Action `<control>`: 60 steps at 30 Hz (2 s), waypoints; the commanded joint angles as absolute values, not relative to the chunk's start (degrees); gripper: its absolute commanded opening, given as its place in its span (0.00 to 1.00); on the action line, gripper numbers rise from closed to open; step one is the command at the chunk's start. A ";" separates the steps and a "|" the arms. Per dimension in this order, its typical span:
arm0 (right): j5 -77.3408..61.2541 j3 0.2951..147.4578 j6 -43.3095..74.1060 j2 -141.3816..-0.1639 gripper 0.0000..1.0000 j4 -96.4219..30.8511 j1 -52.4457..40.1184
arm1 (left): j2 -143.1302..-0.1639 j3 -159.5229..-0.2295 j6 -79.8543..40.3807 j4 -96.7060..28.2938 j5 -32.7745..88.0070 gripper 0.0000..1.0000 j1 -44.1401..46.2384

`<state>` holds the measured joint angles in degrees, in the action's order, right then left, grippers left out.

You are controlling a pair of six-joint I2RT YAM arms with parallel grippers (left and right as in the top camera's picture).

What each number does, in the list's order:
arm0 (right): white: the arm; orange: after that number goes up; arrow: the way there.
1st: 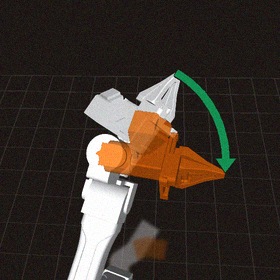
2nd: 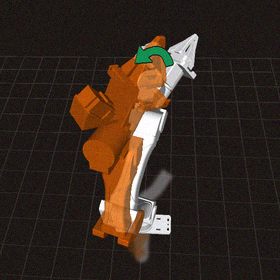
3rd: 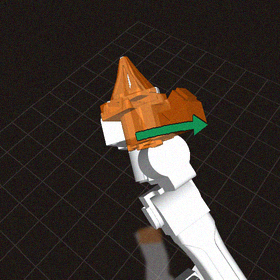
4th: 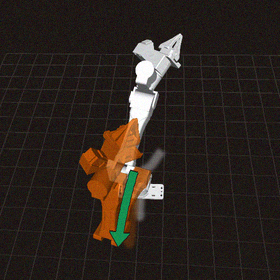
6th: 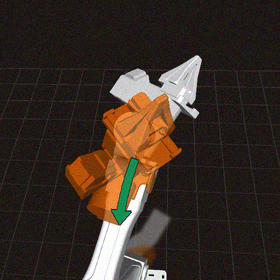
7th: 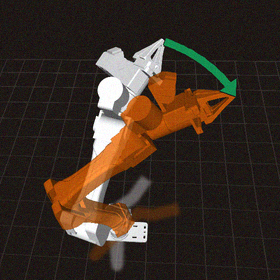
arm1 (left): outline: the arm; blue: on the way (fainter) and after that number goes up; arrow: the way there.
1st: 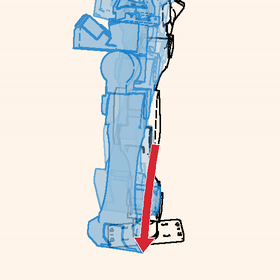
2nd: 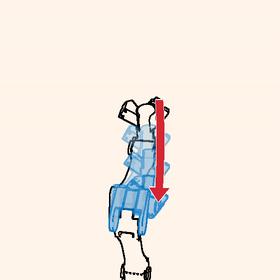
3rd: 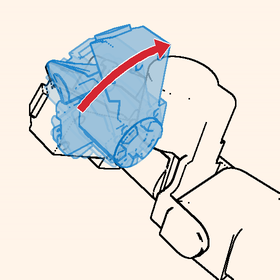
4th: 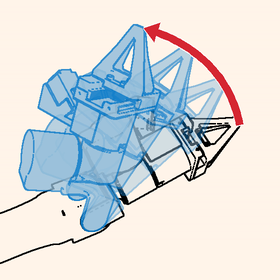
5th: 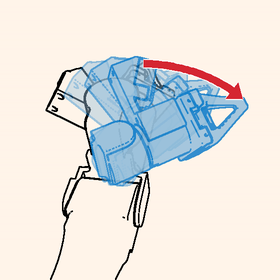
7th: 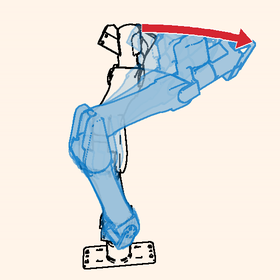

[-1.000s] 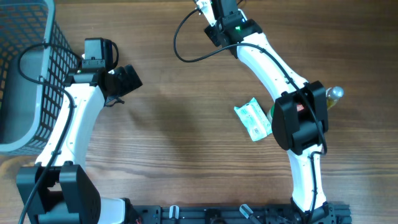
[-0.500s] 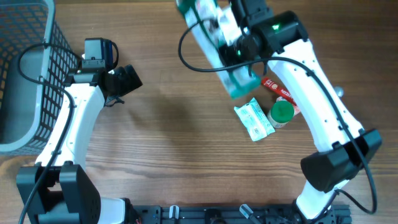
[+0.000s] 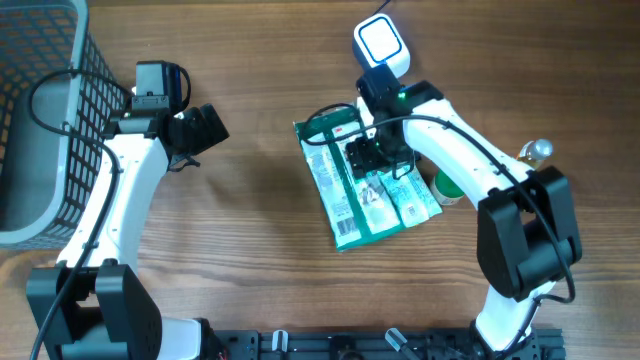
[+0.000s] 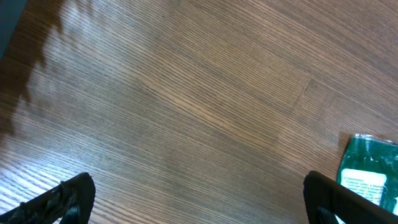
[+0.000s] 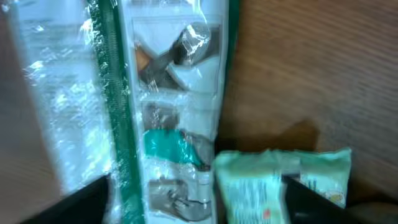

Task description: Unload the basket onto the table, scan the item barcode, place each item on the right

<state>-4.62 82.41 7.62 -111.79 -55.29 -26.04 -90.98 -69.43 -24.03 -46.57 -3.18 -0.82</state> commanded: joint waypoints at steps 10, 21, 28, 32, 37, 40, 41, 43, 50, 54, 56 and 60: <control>-1.52 78.91 10.68 -112.18 1.00 -41.45 -25.87 | -91.53 -69.34 -22.92 -46.57 -3.51 1.00 -1.04; -1.52 78.91 10.66 -112.18 1.00 -24.27 -25.87 | -91.53 -69.34 -22.92 -46.57 -3.51 1.00 -1.02; -1.32 78.63 10.63 -111.02 0.99 -24.05 -26.57 | -91.53 -69.34 -22.92 -46.57 -3.51 1.00 -1.02; -1.32 78.63 10.66 -102.72 1.00 -24.05 -27.77 | -91.53 -69.34 -22.92 -46.57 -3.51 1.00 -1.02; -1.32 78.63 10.63 -87.68 1.00 -24.03 -27.79 | -91.53 -69.34 -22.92 -46.57 -3.51 1.00 -1.02; -1.32 78.63 10.63 -80.82 1.00 -24.05 -27.79 | -91.53 -69.34 -22.92 -46.57 -3.51 1.00 -1.02; -1.32 78.63 10.66 -78.81 1.00 -24.05 -27.79 | -91.53 -69.34 -22.92 -46.57 -3.51 1.00 -1.02; -1.32 78.63 10.63 -75.11 1.00 -24.08 -27.79 | -91.53 -69.34 -22.92 -46.57 -3.51 1.00 -1.02; 0.86 78.63 7.88 -60.49 1.00 -27.44 -27.57 | -91.53 -69.34 -22.92 -46.57 -3.51 1.00 -1.02; 4.82 78.63 5.96 -51.53 1.00 -36.99 -26.37 | -91.53 -69.34 -22.92 -46.57 -3.51 1.00 -1.02; 6.44 78.63 6.00 -47.37 1.00 -42.94 -26.37 | -91.53 -69.34 -22.92 -46.57 -3.51 1.00 -1.02; 4.91 78.61 6.22 -39.33 1.00 -47.75 -26.37 | -91.53 -69.34 -22.92 -46.57 -3.51 1.00 -1.04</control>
<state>4.16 78.46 7.22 -44.47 -47.05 -26.52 -90.98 -69.43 -24.03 -46.68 -3.18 -0.82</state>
